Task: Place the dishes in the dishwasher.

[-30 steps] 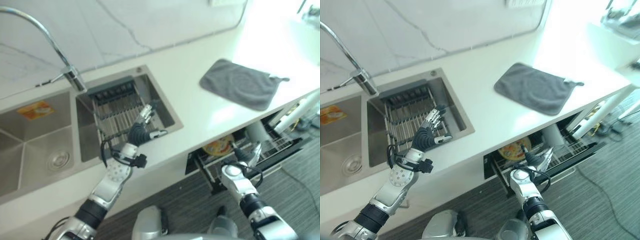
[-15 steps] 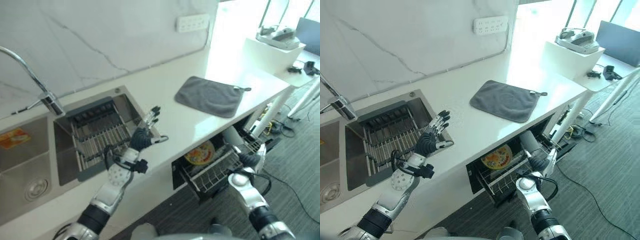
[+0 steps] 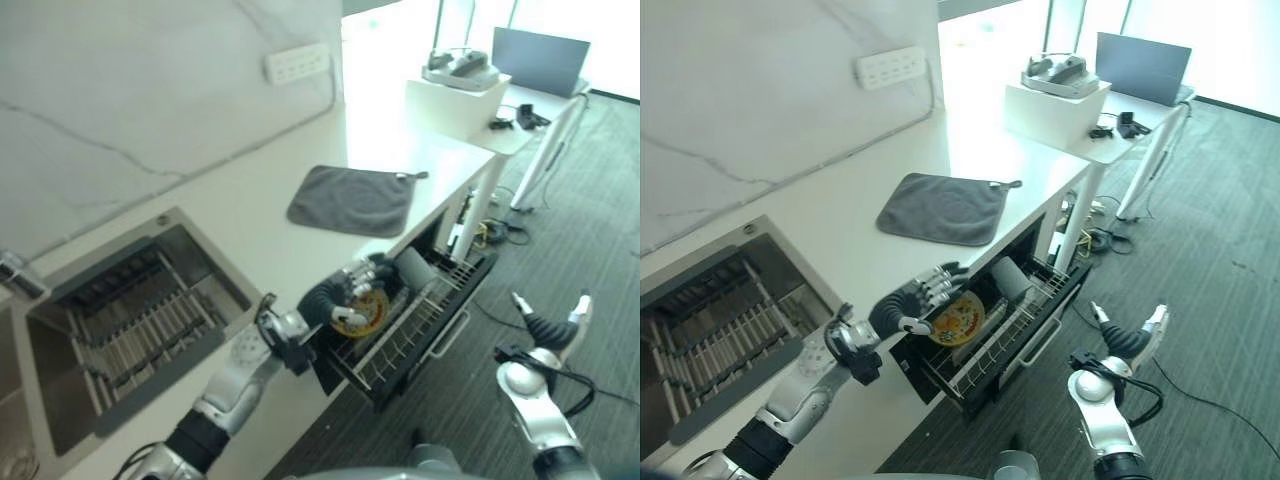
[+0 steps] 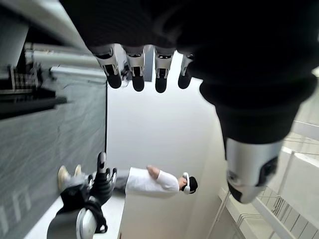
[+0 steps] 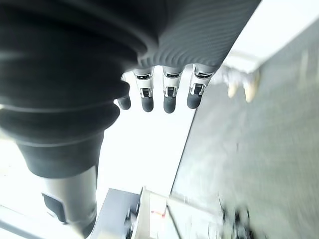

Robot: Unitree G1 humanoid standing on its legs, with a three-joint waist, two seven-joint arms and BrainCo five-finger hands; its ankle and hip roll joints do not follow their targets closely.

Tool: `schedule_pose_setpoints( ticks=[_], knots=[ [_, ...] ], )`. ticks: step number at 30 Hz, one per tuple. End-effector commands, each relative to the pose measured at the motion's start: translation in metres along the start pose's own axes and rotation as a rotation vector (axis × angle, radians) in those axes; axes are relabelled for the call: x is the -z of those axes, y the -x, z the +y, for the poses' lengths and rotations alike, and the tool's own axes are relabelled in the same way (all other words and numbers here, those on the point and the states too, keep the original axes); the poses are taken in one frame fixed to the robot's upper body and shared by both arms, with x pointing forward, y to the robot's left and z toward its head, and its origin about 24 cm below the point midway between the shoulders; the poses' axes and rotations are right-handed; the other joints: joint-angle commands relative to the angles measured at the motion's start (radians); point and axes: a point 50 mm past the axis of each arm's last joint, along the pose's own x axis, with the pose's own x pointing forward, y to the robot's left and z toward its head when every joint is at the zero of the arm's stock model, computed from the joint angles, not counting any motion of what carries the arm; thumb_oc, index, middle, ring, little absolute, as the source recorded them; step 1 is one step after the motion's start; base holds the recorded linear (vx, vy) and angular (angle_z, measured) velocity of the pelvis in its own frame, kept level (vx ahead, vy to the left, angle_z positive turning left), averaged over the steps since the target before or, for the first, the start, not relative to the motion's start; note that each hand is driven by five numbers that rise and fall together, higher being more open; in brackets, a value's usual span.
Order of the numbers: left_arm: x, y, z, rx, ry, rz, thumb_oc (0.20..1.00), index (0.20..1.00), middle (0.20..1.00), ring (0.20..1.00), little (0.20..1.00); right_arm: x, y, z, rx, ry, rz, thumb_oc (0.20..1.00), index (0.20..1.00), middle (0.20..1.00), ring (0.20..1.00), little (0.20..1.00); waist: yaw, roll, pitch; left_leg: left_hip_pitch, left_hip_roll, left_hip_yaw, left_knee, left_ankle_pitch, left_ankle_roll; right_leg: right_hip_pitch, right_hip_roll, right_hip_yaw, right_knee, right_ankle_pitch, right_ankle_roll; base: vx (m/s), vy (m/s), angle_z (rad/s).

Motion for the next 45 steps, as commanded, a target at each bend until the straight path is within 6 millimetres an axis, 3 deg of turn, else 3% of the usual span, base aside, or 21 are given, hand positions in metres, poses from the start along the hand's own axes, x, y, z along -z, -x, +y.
schedule_pose_setpoints(
  ticks=[1, 8, 10, 12, 23, 29, 32, 36, 39, 45],
  knots=[
    [0.008, -0.01, -0.003, 0.075, 0.03, 0.052, 1.0, 1.0, 1.0, 1.0, 1.0, -0.037, -0.027, -0.016, 0.095, -0.152, -0.166, 1.0, 1.0, 1.0, 1.0, 1.0, -0.018, 0.0, 0.04, 0.029, 0.002, -0.043, -0.018, -0.055, 0.096, 0.071, -0.014, -0.019, 0.104, -0.161, 0.037, 0.02, -0.062, -0.21],
    [0.078, 0.004, 0.003, -0.139, 0.066, 0.362, 1.0, 1.0, 1.0, 1.0, 1.0, -0.047, -0.043, -0.027, 0.095, -0.249, -0.147, 1.0, 1.0, 1.0, 1.0, 1.0, -0.032, -0.016, 0.035, 0.029, 0.008, -0.025, -0.024, -0.053, 0.088, 0.074, -0.005, -0.018, 0.091, -0.163, 0.031, 0.02, -0.053, -0.08],
    [0.094, 0.017, 0.009, -0.277, 0.107, 0.401, 1.0, 1.0, 1.0, 1.0, 1.0, -0.048, -0.043, -0.027, 0.082, -0.266, -0.133, 1.0, 1.0, 1.0, 1.0, 1.0, -0.027, -0.02, 0.035, 0.025, 0.01, -0.026, -0.025, -0.05, 0.084, 0.078, -0.005, -0.021, 0.085, -0.165, 0.027, 0.01, -0.052, 0.03],
    [0.116, 0.053, 0.017, -0.467, 0.113, 0.485, 1.0, 1.0, 1.0, 1.0, 1.0, -0.042, -0.042, -0.03, 0.07, -0.284, -0.084, 1.0, 1.0, 1.0, 1.0, 1.0, -0.007, -0.026, 0.038, 0.019, 0.012, -0.034, -0.032, -0.044, 0.079, 0.084, -0.005, -0.034, 0.077, -0.169, 0.021, -0.01, -0.064, 0.02],
    [0.152, 0.133, 0.007, -0.757, 0.049, 0.616, 1.0, 1.0, 1.0, 1.0, 1.0, -0.029, -0.042, -0.03, 0.052, -0.267, -0.031, 1.0, 1.0, 1.0, 1.0, 1.0, 0.085, -0.027, 0.043, 0.003, 0.017, -0.105, -0.076, -0.006, 0.053, 0.131, -0.007, -0.114, 0.044, -0.185, 0.01, 0.01, -0.035, 0.26],
    [0.161, 0.15, 0.005, -0.801, 0.043, 0.728, 1.0, 1.0, 1.0, 1.0, 1.0, -0.024, -0.039, -0.023, 0.01, -0.287, 0.021, 1.0, 1.0, 1.0, 1.0, 1.0, 0.106, -0.023, 0.041, -0.003, 0.018, -0.129, -0.088, 0.005, 0.047, 0.138, -0.009, -0.13, 0.041, -0.192, 0.008, 0.03, 0.002, 0.16],
    [0.18, 0.172, -0.007, -0.795, 0.071, 0.907, 1.0, 1.0, 1.0, 1.0, 1.0, -0.008, -0.035, -0.012, -0.046, -0.483, 0.21, 1.0, 1.0, 1.0, 1.0, 1.0, 0.117, -0.019, 0.043, -0.007, 0.018, -0.143, -0.089, 0.011, 0.042, 0.143, -0.009, -0.137, 0.042, -0.199, 0.005, 0.05, 0.001, 0.13],
    [0.198, 0.196, -0.026, -0.883, 0.348, 0.978, 1.0, 1.0, 1.0, 1.0, 1.0, 0.016, -0.029, -0.008, 0.009, -0.449, 0.341, 1.0, 1.0, 1.0, 1.0, 1.0, 0.127, -0.016, 0.044, -0.017, 0.014, -0.156, -0.069, 0.003, 0.047, 0.144, -0.013, -0.141, 0.056, -0.21, 0.004, 0.04, -0.02, 0.09],
    [0.205, 0.211, -0.033, -0.941, 0.46, 1.014, 1.0, 1.0, 1.0, 1.0, 1.0, 0.036, -0.027, -0.011, 0.107, -0.46, 0.429, 1.0, 1.0, 1.0, 1.0, 1.0, 0.141, -0.013, 0.051, -0.03, 0.006, -0.171, -0.035, -0.016, 0.057, 0.14, -0.023, -0.146, 0.077, -0.219, -0.001, 0.05, -0.044, 0.07],
    [0.202, 0.208, -0.025, -0.888, 0.427, 1.032, 1.0, 1.0, 1.0, 1.0, 1.0, 0.056, -0.018, -0.009, 0.278, -0.44, 0.524, 1.0, 1.0, 1.0, 1.0, 1.0, 0.162, 0.019, 0.088, -0.086, -0.003, -0.196, 0.03, -0.038, 0.076, 0.093, -0.053, -0.149, 0.14, -0.232, -0.004, -0.01, -0.018, 0.16]
  ],
)
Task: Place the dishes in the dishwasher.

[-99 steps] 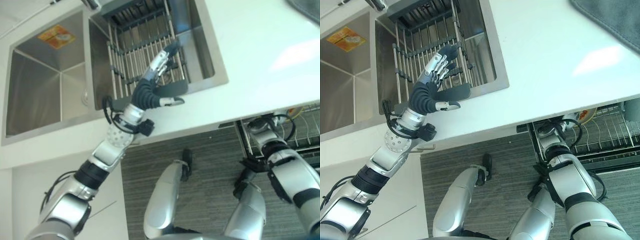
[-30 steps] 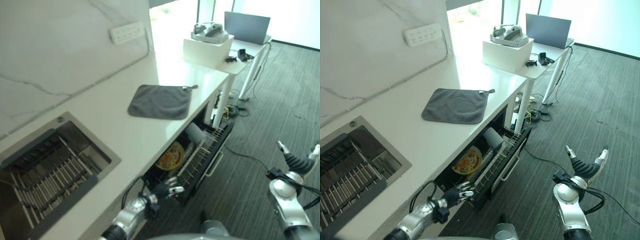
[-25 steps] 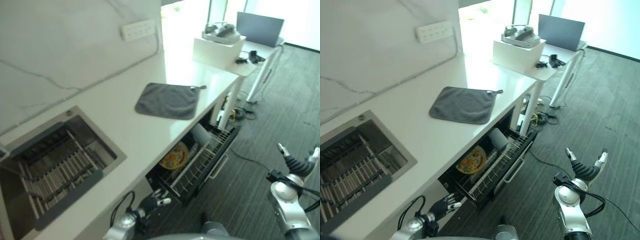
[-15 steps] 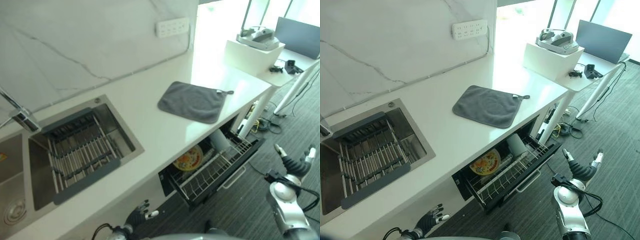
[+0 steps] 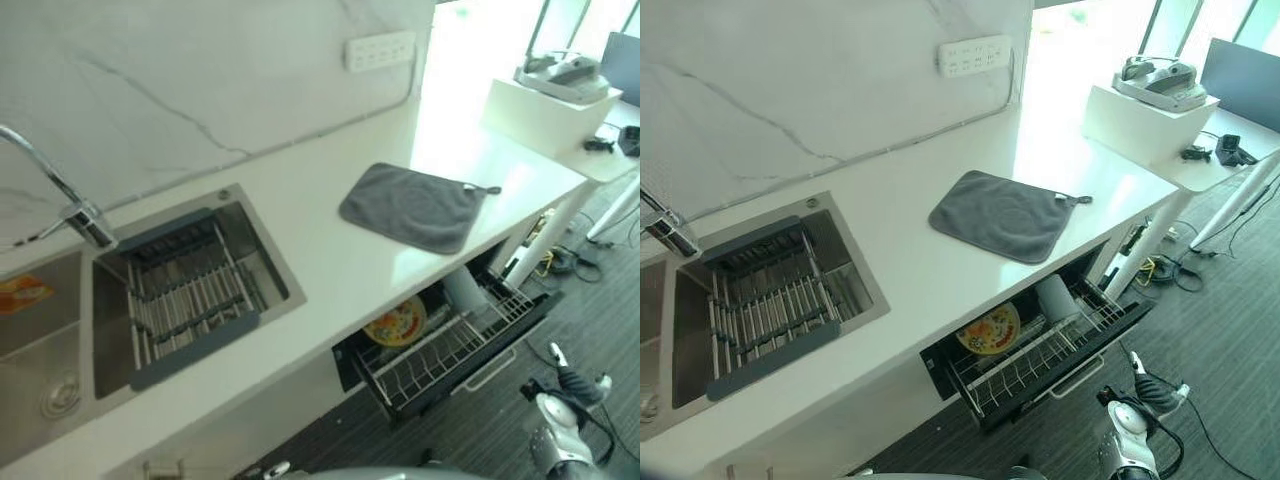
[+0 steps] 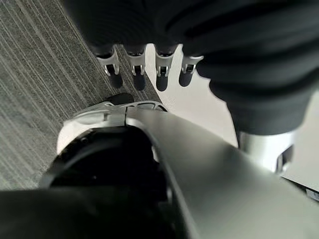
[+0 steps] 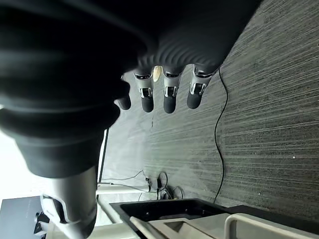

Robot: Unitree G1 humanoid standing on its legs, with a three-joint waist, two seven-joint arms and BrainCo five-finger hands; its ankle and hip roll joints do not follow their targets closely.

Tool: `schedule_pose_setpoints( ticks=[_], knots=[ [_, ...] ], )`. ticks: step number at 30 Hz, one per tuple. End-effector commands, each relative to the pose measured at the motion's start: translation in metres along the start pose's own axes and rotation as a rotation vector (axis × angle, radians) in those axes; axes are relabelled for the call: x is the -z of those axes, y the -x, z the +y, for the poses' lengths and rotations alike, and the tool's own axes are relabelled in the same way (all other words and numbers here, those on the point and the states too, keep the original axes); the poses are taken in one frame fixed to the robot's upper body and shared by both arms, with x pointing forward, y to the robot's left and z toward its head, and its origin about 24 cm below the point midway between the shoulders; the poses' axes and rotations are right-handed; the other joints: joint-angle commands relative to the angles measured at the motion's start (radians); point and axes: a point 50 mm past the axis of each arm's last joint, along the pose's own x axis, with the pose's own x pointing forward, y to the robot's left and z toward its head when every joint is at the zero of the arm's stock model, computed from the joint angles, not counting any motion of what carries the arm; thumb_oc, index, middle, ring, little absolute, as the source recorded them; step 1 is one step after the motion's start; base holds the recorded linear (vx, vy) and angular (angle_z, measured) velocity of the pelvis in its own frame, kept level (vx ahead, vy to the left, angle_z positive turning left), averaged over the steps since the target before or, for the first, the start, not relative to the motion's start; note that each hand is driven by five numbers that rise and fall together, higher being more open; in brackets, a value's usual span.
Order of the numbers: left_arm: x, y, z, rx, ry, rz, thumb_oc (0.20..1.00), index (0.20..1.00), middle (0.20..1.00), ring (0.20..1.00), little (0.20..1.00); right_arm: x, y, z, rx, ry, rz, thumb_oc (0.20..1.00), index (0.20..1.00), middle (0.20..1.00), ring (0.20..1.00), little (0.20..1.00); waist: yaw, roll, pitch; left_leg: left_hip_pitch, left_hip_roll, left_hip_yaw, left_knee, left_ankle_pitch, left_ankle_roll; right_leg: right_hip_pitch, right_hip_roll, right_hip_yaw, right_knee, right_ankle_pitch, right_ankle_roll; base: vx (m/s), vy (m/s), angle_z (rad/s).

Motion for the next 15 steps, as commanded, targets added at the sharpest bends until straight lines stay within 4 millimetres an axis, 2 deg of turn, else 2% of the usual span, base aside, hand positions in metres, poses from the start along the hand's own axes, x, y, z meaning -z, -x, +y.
schedule_pose_setpoints(
  ticks=[1, 3, 5, 6, 7, 8, 12, 15],
  knots=[
    [-0.026, -0.003, 0.002, 0.034, -0.055, -0.036, 1.0, 1.0, 1.0, 1.0, 1.0, -0.023, 0.002, 0.023, 0.038, -0.209, -0.025, 1.0, 1.0, 1.0, 1.0, 1.0, 0.016, -0.015, 0.086, -0.058, -0.002, -0.031, 0.126, -0.1, 0.065, 0.02, -0.046, 0.029, 0.162, -0.173, -0.008, -0.06, 0.017, 0.12],
    [-0.021, -0.005, -0.001, 0.035, -0.055, 0.038, 1.0, 1.0, 1.0, 1.0, 1.0, -0.011, 0.004, 0.026, 0.008, -0.208, 0.028, 1.0, 1.0, 1.0, 1.0, 1.0, 0.018, 0.007, 0.1, -0.065, -0.008, -0.04, 0.098, -0.079, 0.062, 0.009, -0.056, 0.024, 0.165, -0.171, -0.002, -0.02, 0.022, 0.08],
    [-0.011, -0.005, -0.001, -0.02, -0.035, 0.086, 1.0, 1.0, 1.0, 1.0, 1.0, -0.002, 0.007, 0.032, -0.092, -0.23, 0.08, 1.0, 1.0, 1.0, 1.0, 1.0, 0.021, 0.021, 0.107, -0.071, -0.012, -0.048, 0.084, -0.066, 0.057, 0.006, -0.061, 0.018, 0.164, -0.172, -0.003, 0.03, 0.032, 0.07],
    [-0.005, -0.004, 0.0, -0.054, -0.025, 0.104, 1.0, 1.0, 1.0, 1.0, 1.0, -0.002, 0.01, 0.044, -0.277, -0.316, 0.124, 1.0, 1.0, 1.0, 1.0, 1.0, 0.024, 0.028, 0.113, -0.076, -0.015, -0.06, 0.084, -0.065, 0.054, 0.004, -0.063, 0.022, 0.165, -0.177, -0.006, 0.04, 0.027, 0.06],
    [-0.002, -0.004, 0.001, -0.07, -0.014, 0.113, 1.0, 1.0, 1.0, 1.0, 1.0, -0.006, 0.014, 0.05, -0.381, -0.362, 0.089, 1.0, 1.0, 1.0, 1.0, 1.0, 0.025, 0.03, 0.116, -0.079, -0.016, -0.064, 0.087, -0.064, 0.052, 0.003, -0.063, 0.021, 0.168, -0.181, -0.009, 0.07, 0.035, 0.1],
    [0.003, -0.002, 0.006, -0.1, 0.02, 0.093, 1.0, 1.0, 1.0, 1.0, 1.0, -0.01, 0.029, 0.064, -0.605, -0.409, 0.065, 1.0, 1.0, 1.0, 1.0, 1.0, 0.024, 0.031, 0.125, -0.096, -0.021, -0.078, 0.109, -0.066, 0.049, -0.011, -0.068, 0.024, 0.192, -0.193, -0.017, 0.05, 0.033, 0.08],
    [-0.014, -0.003, 0.005, -0.038, 0.084, -0.018, 1.0, 1.0, 1.0, 1.0, 1.0, -0.013, 0.028, 0.065, -0.818, -0.489, 0.086, 1.0, 1.0, 1.0, 1.0, 1.0, 0.019, 0.042, 0.152, -0.126, -0.03, -0.093, 0.155, -0.082, 0.051, -0.04, -0.085, 0.027, 0.24, -0.213, -0.025, 0.0, 0.045, 0.05],
    [-0.029, -0.005, 0.0, -0.004, 0.055, -0.064, 1.0, 1.0, 1.0, 1.0, 1.0, -0.02, 0.024, 0.067, -0.92, -0.519, 0.055, 1.0, 1.0, 1.0, 1.0, 1.0, 0.022, 0.056, 0.179, -0.154, -0.039, -0.102, 0.186, -0.091, 0.052, -0.064, -0.097, 0.03, 0.28, -0.228, -0.031, -0.04, 0.066, 0.13]
  ],
)
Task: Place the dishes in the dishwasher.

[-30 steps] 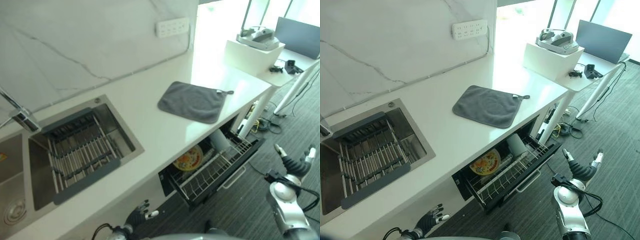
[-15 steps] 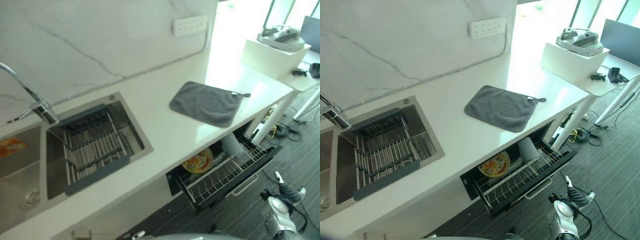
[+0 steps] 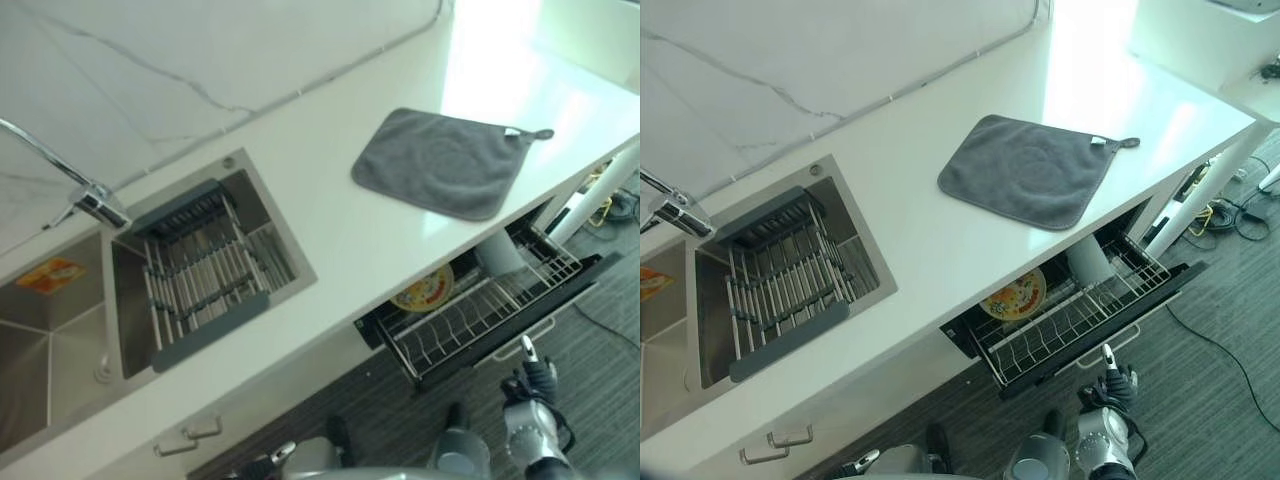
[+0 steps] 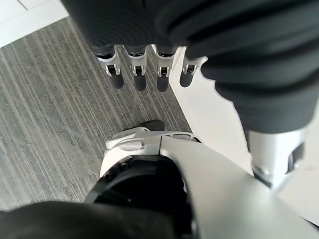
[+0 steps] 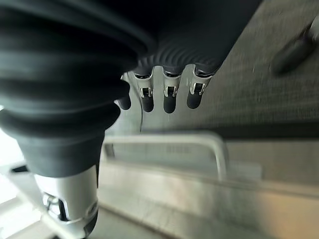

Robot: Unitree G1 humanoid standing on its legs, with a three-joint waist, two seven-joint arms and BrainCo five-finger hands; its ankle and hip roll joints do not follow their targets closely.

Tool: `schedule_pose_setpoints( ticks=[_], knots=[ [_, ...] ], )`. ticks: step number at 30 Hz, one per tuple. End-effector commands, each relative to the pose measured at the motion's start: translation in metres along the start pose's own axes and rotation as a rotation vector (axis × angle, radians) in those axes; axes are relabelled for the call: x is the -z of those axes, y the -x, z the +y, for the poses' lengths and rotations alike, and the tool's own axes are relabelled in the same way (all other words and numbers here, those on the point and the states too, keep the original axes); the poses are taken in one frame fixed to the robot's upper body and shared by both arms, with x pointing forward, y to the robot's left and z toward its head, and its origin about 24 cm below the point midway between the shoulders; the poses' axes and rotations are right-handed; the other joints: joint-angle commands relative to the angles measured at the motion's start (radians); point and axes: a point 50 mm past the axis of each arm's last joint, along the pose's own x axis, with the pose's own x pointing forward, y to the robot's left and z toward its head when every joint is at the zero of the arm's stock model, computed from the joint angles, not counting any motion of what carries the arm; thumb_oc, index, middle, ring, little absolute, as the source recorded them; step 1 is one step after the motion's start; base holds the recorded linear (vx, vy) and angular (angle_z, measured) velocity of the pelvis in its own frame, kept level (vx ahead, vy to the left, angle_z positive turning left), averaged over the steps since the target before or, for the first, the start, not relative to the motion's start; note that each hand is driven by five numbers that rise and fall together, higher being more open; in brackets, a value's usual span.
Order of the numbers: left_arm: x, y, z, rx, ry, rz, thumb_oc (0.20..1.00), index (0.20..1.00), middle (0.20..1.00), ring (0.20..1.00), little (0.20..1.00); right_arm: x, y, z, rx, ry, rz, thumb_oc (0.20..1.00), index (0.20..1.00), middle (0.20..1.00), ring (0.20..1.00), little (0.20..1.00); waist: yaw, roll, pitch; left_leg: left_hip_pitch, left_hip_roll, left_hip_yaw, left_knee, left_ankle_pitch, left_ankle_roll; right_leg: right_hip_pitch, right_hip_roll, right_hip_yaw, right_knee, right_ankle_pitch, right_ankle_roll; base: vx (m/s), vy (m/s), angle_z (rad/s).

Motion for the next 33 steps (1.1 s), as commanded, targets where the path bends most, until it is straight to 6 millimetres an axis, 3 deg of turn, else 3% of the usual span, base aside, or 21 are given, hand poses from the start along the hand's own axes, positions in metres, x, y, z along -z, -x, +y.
schedule_pose_setpoints(
  ticks=[1, 4, 8, 9, 12, 17, 30, 33],
  knots=[
    [-0.01, 0.002, 0.01, 0.015, -0.044, -0.039, 1.0, 1.0, 1.0, 1.0, 1.0, -0.02, -0.012, 0.058, -0.379, -0.092, -0.094, 1.0, 1.0, 1.0, 1.0, 1.0, 0.025, -0.025, 0.03, -0.067, -0.002, -0.064, 0.13, -0.086, 0.034, 0.055, -0.023, 0.034, 0.119, -0.165, -0.04, -0.01, 0.064, 0.23],
    [-0.018, 0.001, 0.007, 0.027, -0.118, -0.061, 1.0, 1.0, 1.0, 1.0, 1.0, -0.026, -0.016, 0.065, -0.45, -0.082, -0.103, 1.0, 1.0, 1.0, 1.0, 1.0, 0.027, -0.018, 0.046, -0.074, -0.007, -0.068, 0.136, -0.085, 0.034, 0.046, -0.028, 0.035, 0.139, -0.173, -0.042, 0.01, 0.049, 0.13],
    [-0.044, -0.001, 0.002, 0.043, -0.24, -0.145, 1.0, 1.0, 1.0, 1.0, 1.0, -0.05, -0.023, 0.089, -0.58, -0.061, -0.137, 1.0, 1.0, 1.0, 1.0, 1.0, 0.037, -0.01, 0.087, -0.107, -0.015, -0.077, 0.148, -0.08, 0.035, 0.005, -0.04, 0.036, 0.187, -0.185, -0.043, -0.04, 0.046, 0.13],
    [-0.063, 0.0, 0.0, 0.051, -0.314, -0.205, 1.0, 1.0, 1.0, 1.0, 1.0, -0.063, -0.026, 0.107, -0.647, -0.036, -0.156, 1.0, 1.0, 1.0, 1.0, 1.0, 0.048, -0.012, 0.112, -0.131, -0.014, -0.084, 0.166, -0.076, 0.035, -0.018, -0.044, 0.036, 0.215, -0.187, -0.047, -0.04, 0.016, 0.23],
    [-0.094, 0.0, -0.004, 0.041, -0.46, -0.275, 1.0, 1.0, 1.0, 1.0, 1.0, -0.08, -0.028, 0.151, -0.758, 0.03, -0.172, 1.0, 1.0, 1.0, 1.0, 1.0, 0.071, -0.036, 0.15, -0.168, -0.01, -0.11, 0.204, -0.093, 0.029, -0.056, -0.043, 0.052, 0.272, -0.211, -0.042, 0.08, -0.041, 0.27],
    [-0.119, 0.003, -0.006, -0.004, -0.665, -0.314, 1.0, 1.0, 1.0, 1.0, 1.0, -0.112, -0.031, 0.188, -0.824, 0.265, -0.248, 1.0, 1.0, 1.0, 1.0, 1.0, 0.097, -0.037, 0.179, -0.205, -0.012, -0.126, 0.208, -0.077, 0.03, -0.092, -0.034, 0.052, 0.295, -0.209, -0.043, -0.02, -0.018, 0.15],
    [-0.149, 0.011, -0.006, -0.058, -0.961, -0.33, 1.0, 1.0, 1.0, 1.0, 1.0, -0.182, -0.018, 0.27, -0.888, 0.775, -0.468, 1.0, 1.0, 1.0, 1.0, 1.0, 0.172, -0.018, 0.219, -0.285, -0.018, -0.15, 0.232, -0.055, 0.033, -0.157, -0.049, 0.018, 0.357, -0.21, -0.049, -0.01, 0.001, 0.08],
    [-0.152, 0.011, -0.005, -0.061, -0.976, -0.326, 1.0, 1.0, 1.0, 1.0, 1.0, -0.194, -0.014, 0.283, -0.877, 0.811, -0.514, 1.0, 1.0, 1.0, 1.0, 1.0, 0.183, -0.016, 0.219, -0.294, -0.018, -0.153, 0.236, -0.053, 0.033, -0.162, -0.051, 0.012, 0.363, -0.213, -0.051, -0.01, -0.01, 0.14]
  ],
)
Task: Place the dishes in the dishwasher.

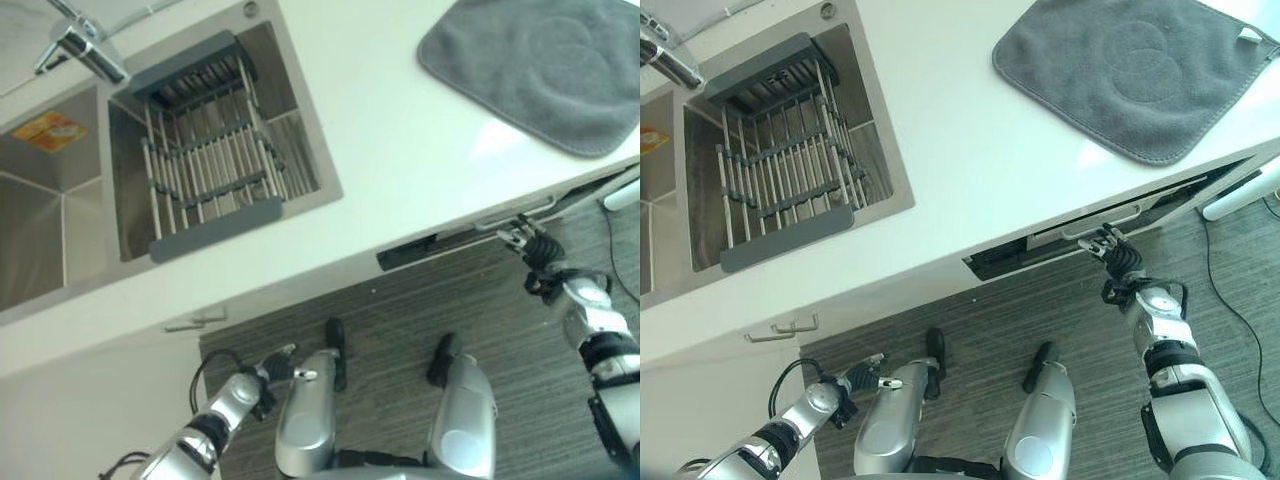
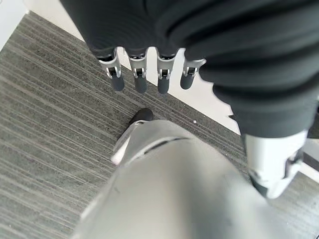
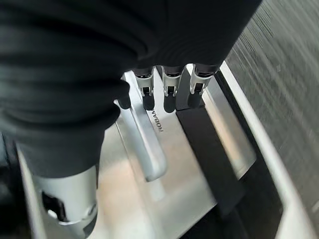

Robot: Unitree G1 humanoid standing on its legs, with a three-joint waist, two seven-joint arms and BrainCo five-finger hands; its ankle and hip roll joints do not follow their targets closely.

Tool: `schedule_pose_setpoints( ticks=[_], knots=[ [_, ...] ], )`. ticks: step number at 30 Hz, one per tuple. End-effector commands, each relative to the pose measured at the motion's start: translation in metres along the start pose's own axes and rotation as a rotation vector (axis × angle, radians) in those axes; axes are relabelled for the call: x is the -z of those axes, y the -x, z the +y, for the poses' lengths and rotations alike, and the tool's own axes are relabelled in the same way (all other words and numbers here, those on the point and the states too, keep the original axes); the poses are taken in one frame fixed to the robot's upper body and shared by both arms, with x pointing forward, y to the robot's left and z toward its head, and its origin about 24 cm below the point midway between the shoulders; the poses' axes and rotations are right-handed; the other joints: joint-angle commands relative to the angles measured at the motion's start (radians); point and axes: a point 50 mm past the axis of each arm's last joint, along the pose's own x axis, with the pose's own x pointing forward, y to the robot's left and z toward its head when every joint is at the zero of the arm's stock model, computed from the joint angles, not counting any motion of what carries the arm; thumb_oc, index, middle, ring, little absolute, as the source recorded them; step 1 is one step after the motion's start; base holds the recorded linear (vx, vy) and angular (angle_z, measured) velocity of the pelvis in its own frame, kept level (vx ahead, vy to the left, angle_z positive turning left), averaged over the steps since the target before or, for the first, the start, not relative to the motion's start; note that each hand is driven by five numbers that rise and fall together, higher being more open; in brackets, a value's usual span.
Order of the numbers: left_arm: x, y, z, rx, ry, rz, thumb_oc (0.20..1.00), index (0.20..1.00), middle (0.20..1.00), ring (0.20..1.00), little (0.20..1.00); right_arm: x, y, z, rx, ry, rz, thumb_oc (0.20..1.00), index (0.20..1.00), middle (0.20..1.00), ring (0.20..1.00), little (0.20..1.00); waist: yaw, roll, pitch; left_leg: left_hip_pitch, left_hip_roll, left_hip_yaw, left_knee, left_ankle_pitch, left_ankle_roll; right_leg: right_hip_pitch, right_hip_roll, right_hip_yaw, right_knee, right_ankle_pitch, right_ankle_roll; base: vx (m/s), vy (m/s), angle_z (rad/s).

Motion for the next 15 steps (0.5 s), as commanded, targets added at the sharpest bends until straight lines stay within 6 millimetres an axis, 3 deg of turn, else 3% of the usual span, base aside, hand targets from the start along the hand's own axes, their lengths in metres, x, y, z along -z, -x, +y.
schedule_pose_setpoints(
  ticks=[1, 3, 5, 8, 11, 12, 13, 15],
  knots=[
    [0.008, 0.005, 0.008, 0.01, -0.107, 0.039, 1.0, 1.0, 1.0, 1.0, 1.0, -0.151, -0.014, 0.052, -0.17, 0.032, -0.521, 1.0, 1.0, 1.0, 1.0, 1.0, 0.105, 0.008, -0.025, -0.019, -0.031, 0.012, 0.034, -0.055, 0.05, 0.043, 0.008, 0.063, 0.063, -0.076, 0.01, 0.0, 0.0, 0.0],
    [0.013, 0.006, 0.008, 0.012, -0.142, 0.064, 1.0, 1.0, 1.0, 1.0, 1.0, -0.167, -0.014, 0.052, -0.157, 0.046, -0.537, 1.0, 1.0, 1.0, 1.0, 1.0, 0.114, 0.009, -0.025, -0.024, -0.029, 0.013, 0.039, -0.055, 0.049, 0.039, 0.004, 0.058, 0.071, -0.079, 0.009, 0.0, 0.0, 0.0],
    [0.016, 0.007, 0.009, 0.009, -0.142, 0.085, 1.0, 1.0, 1.0, 1.0, 1.0, -0.17, -0.015, 0.054, -0.156, 0.036, -0.526, 1.0, 1.0, 1.0, 1.0, 1.0, 0.114, 0.008, -0.025, -0.022, -0.027, 0.017, 0.041, -0.055, 0.048, 0.04, 0.004, 0.058, 0.074, -0.081, 0.008, 0.0, 0.0, 0.0],
    [0.022, 0.006, 0.009, 0.009, -0.098, 0.138, 1.0, 1.0, 1.0, 1.0, 1.0, -0.155, -0.02, 0.061, -0.167, 0.024, -0.461, 1.0, 1.0, 1.0, 1.0, 1.0, 0.106, 0.003, -0.025, -0.005, -0.02, 0.025, 0.041, -0.057, 0.046, 0.054, 0.002, 0.059, 0.069, -0.08, 0.009, 0.0, 0.006, -0.01],
    [0.034, 0.007, 0.002, 0.02, 0.043, 0.202, 1.0, 1.0, 1.0, 1.0, 1.0, -0.111, -0.026, 0.071, -0.186, -0.048, -0.335, 1.0, 1.0, 1.0, 1.0, 1.0, 0.09, -0.008, -0.025, 0.033, -0.006, 0.044, 0.031, -0.057, 0.043, 0.087, 0.0, 0.054, 0.042, -0.07, 0.015, 0.0, 0.002, -0.02],
    [0.035, 0.007, -0.001, 0.022, 0.129, 0.196, 1.0, 1.0, 1.0, 1.0, 1.0, -0.08, -0.026, 0.077, -0.186, -0.105, -0.267, 1.0, 1.0, 1.0, 1.0, 1.0, 0.077, -0.014, -0.026, 0.055, 0.004, 0.055, 0.022, -0.057, 0.042, 0.104, 0.0, 0.052, 0.023, -0.061, 0.019, 0.0, 0.006, -0.09],
    [0.035, 0.007, -0.001, 0.023, 0.129, 0.197, 1.0, 1.0, 1.0, 1.0, 1.0, -0.08, -0.025, 0.078, -0.187, -0.105, -0.266, 1.0, 1.0, 1.0, 1.0, 1.0, 0.077, -0.015, -0.026, 0.056, 0.004, 0.055, 0.022, -0.057, 0.042, 0.105, 0.0, 0.052, 0.022, -0.061, 0.019, 0.0, 0.008, -0.13],
    [0.03, 0.006, 0.003, -0.019, 0.235, 0.135, 1.0, 1.0, 1.0, 1.0, 1.0, -0.013, -0.016, 0.096, -0.187, -0.203, -0.127, 1.0, 1.0, 1.0, 1.0, 1.0, 0.04, -0.029, -0.041, 0.095, 0.025, 0.082, 0.006, -0.056, 0.036, 0.133, 0.008, 0.059, -0.019, -0.046, 0.026, 0.02, 0.019, -0.08]
  ],
)
